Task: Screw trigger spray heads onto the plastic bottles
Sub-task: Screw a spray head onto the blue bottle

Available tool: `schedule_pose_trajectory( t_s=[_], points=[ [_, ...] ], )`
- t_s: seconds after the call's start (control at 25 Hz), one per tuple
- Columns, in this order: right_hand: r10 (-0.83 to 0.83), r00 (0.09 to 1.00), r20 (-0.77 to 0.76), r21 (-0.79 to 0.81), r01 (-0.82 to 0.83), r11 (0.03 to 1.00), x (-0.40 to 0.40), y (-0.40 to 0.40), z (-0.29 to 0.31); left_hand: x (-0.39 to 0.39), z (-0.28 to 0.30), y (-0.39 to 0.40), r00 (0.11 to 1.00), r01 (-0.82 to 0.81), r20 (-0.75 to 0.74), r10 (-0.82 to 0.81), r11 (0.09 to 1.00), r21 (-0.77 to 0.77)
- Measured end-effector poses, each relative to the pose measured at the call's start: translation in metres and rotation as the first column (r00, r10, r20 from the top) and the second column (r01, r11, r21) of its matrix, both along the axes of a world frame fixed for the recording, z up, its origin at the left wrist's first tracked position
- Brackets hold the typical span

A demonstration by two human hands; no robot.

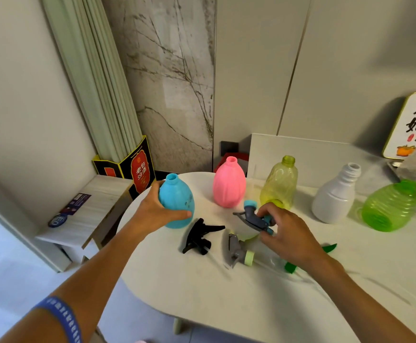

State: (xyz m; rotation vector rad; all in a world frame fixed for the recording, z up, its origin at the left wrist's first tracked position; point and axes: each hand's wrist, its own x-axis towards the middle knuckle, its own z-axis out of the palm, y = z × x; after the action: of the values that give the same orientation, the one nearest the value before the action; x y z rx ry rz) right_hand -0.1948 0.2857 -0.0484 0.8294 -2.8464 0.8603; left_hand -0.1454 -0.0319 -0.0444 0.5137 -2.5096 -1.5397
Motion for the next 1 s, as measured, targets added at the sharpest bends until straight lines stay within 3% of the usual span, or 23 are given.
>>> schedule_pose_trajectory(
  t_s=[0.08,0.12,0.2,0.24,0.32,0.4,0.52,0.68,1.0],
  points=[
    [0.036,0.991,0.126,-0.288,0.002,0.958,0.014,0.007,0.016,0.0,-0.002,0.003,0.999,-0.027,-0.031,0.028,0.999,0.034],
    [0.075,0.968,0.238,-0.477,0.049,0.877,0.023,0.011,0.027,0.0,-0.001,0.006,0.998,-0.037,-0.045,0.038,0.999,0.011],
    [0.235,0.883,0.406,-0.757,0.181,0.628,0.035,0.021,0.045,0.001,0.01,0.012,0.994,-0.038,-0.103,0.025,0.991,-0.13],
    [0.326,0.828,0.457,-0.816,0.245,0.523,0.041,0.027,0.053,0.001,0.019,0.015,0.989,-0.034,-0.147,-0.002,0.968,-0.247],
    [0.434,0.752,0.496,-0.85,0.316,0.422,0.053,0.036,0.066,0.007,0.038,0.023,0.967,-0.037,-0.236,-0.097,0.861,-0.507],
    [0.4,0.773,0.492,-0.841,0.303,0.447,0.063,0.039,0.075,0.016,0.053,0.033,0.936,-0.097,-0.309,-0.17,0.717,-0.69],
    [0.272,0.858,0.435,-0.808,0.239,0.538,0.07,0.038,0.083,0.03,0.06,0.048,0.926,-0.199,-0.344,-0.154,0.578,-0.792],
    [0.162,0.917,0.365,-0.8,0.22,0.558,0.07,0.044,0.085,0.031,0.058,0.062,0.956,-0.158,-0.264,-0.126,0.536,-0.829],
    [0.12,0.922,0.367,-0.743,0.213,0.634,0.06,0.054,0.078,0.021,0.056,0.074,0.951,-0.161,-0.269,-0.149,0.505,-0.848]
  ],
)
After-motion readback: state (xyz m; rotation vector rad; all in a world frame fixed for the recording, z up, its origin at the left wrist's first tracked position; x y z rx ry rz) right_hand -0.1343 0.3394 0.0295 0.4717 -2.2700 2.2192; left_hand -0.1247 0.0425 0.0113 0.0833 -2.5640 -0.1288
